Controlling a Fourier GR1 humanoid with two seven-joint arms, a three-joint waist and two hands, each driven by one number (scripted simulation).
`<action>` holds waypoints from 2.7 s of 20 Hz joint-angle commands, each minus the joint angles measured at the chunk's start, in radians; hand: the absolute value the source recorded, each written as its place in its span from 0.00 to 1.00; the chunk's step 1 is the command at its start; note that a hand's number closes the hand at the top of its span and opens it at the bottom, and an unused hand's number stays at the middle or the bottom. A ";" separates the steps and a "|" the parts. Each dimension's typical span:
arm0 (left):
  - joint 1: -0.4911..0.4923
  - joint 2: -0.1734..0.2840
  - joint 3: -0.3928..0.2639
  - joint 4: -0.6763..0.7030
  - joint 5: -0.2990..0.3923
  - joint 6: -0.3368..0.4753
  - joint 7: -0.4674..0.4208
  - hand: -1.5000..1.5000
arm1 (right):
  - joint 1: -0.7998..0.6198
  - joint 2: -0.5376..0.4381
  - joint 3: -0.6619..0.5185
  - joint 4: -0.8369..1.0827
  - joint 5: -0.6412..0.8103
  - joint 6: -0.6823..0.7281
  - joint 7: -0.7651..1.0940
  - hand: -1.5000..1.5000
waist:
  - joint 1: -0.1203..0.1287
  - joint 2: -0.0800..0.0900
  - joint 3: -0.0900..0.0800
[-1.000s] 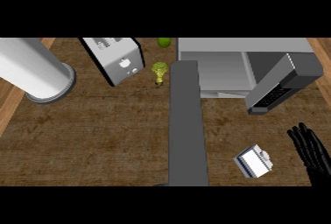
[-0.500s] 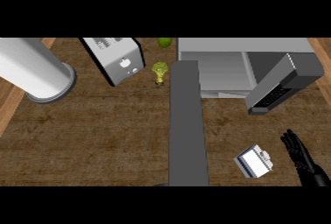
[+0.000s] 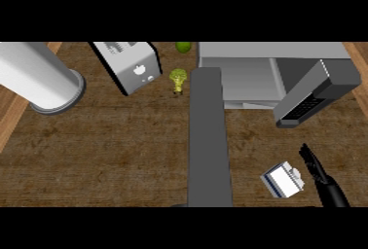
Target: Pick up the milk, place it into the microwave and close the microwave
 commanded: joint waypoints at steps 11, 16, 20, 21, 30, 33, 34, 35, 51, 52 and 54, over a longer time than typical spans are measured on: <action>-0.015 -0.030 0.032 -0.008 0.037 -0.042 0.040 0.00 | -0.247 -0.060 -0.051 0.521 -0.001 0.004 -0.290 0.00 | 0.004 0.004 0.002; -0.027 -0.035 0.013 0.020 0.029 -0.059 0.058 0.00 | -0.270 -0.052 -0.026 0.584 0.008 0.026 -0.313 1.00 | 0.005 0.006 0.003; 0.000 -0.036 0.031 0.002 0.056 -0.076 0.059 0.00 | -0.303 -0.005 0.016 0.583 0.029 0.012 -0.282 1.00 | 0.015 0.005 0.003; 0.010 -0.002 0.056 0.001 0.092 -0.070 0.071 0.00 | -0.295 -0.028 0.021 0.583 0.032 0.033 -0.302 1.00 | 0.016 0.005 0.003; 0.028 -0.022 0.061 0.016 0.103 -0.107 0.076 0.00 | -0.348 0.060 -0.026 0.589 -0.040 -0.052 -0.309 1.00 | 0.016 0.005 0.003; -0.003 -0.027 0.064 0.009 0.091 -0.087 0.073 0.00 | -0.367 0.106 -0.087 0.584 -0.094 -0.154 -0.279 1.00 | 0.009 0.005 0.002; 0.008 0.001 0.074 0.033 0.117 -0.100 0.085 0.00 | -0.404 0.138 -0.111 0.574 -0.116 -0.199 -0.225 1.00 | 0.011 0.004 0.002; -0.010 -0.056 0.018 -0.027 0.059 -0.053 0.104 0.00 | -0.413 0.125 -0.110 0.590 -0.110 -0.194 -0.244 1.00 | 0.007 0.007 0.002; -0.051 -0.070 0.079 0.102 0.048 -0.170 0.098 0.00 | -0.659 0.086 -0.124 0.631 -0.107 -0.285 -0.119 1.00 | 0.008 0.006 0.000; -0.016 -0.051 0.098 0.082 0.090 -0.170 0.115 0.00 | -0.691 0.108 -0.111 0.608 -0.103 -0.311 -0.069 1.00 | 0.007 0.003 0.000; -0.054 -0.025 0.104 0.064 0.104 -0.117 0.121 0.00 | -0.765 0.041 -0.131 0.649 -0.103 -0.303 -0.029 1.00 | 0.019 0.010 0.001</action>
